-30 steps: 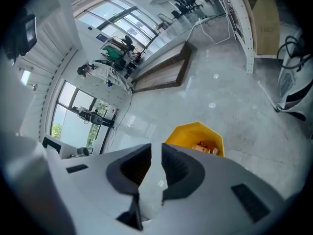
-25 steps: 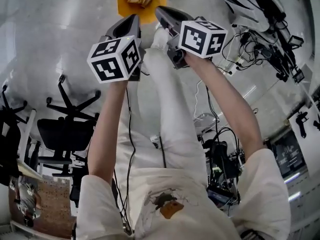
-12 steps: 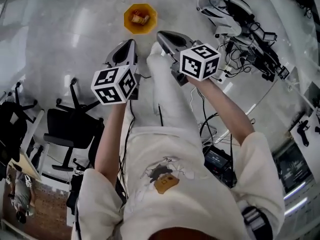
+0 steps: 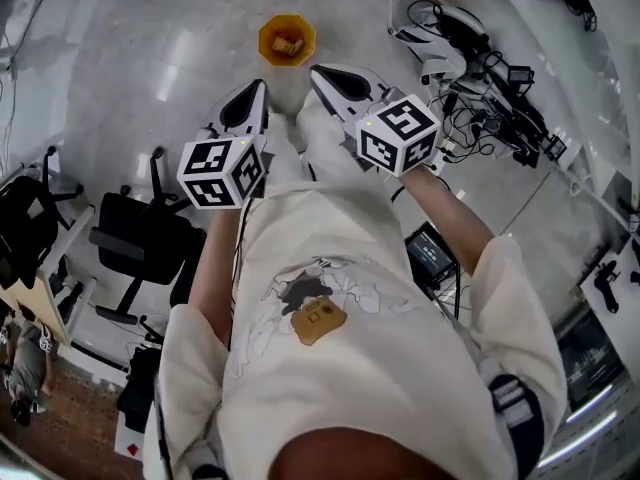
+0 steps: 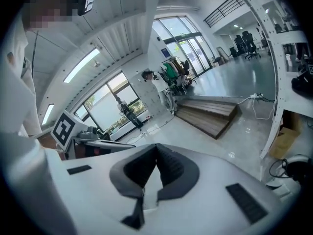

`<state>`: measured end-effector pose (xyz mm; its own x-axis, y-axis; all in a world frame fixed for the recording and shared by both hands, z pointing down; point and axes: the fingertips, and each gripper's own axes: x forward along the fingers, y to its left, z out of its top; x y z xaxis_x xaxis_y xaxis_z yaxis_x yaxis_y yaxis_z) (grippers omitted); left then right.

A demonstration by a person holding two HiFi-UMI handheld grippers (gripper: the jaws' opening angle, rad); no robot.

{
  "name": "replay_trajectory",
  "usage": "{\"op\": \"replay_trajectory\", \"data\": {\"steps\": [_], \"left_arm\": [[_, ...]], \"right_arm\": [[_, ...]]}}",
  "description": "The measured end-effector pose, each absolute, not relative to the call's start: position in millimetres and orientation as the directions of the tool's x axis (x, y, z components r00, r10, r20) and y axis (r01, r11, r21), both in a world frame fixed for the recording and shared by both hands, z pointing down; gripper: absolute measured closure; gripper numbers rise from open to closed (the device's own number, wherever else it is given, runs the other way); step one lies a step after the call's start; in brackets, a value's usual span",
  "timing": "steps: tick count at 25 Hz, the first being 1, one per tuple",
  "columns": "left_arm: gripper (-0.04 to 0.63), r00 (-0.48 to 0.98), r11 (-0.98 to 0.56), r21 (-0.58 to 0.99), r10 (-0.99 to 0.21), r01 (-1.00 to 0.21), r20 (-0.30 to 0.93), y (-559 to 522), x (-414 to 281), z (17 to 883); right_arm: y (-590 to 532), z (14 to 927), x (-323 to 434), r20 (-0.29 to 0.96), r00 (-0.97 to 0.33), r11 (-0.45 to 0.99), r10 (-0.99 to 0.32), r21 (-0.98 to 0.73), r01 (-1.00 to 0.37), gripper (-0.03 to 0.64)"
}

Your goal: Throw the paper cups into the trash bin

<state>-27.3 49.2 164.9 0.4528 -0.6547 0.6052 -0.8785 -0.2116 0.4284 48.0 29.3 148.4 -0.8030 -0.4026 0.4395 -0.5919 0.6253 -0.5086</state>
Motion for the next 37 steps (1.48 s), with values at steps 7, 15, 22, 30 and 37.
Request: {"op": "replay_trajectory", "data": {"steps": [7,15,22,30,37], "left_arm": [[0.589,0.475,-0.287,0.399,-0.697,-0.871,0.537,86,-15,98],[0.589,0.500,-0.288,0.439,-0.697,-0.851,0.514,132,-18,74],[0.589,0.568,-0.352,0.463,-0.653,-0.813,0.501,189,-36,73],[0.589,0.661,-0.400,0.539,-0.572,-0.741,0.485,285,-61,85],[0.589,0.669,-0.411,0.534,-0.541,-0.739,0.509,341,-70,67]], "right_arm": [[56,102,57,0.481,-0.773,0.644,-0.415,-0.445,-0.622,0.609],[90,72,58,0.467,-0.746,0.613,-0.475,-0.432,-0.661,0.609],[149,76,52,0.494,-0.665,0.492,-0.560,-0.448,-0.747,0.609],[245,78,36,0.547,-0.534,0.388,-0.644,-0.368,-0.845,0.610],[322,58,11,0.572,-0.547,0.432,-0.611,-0.338,-0.836,0.611]]}}
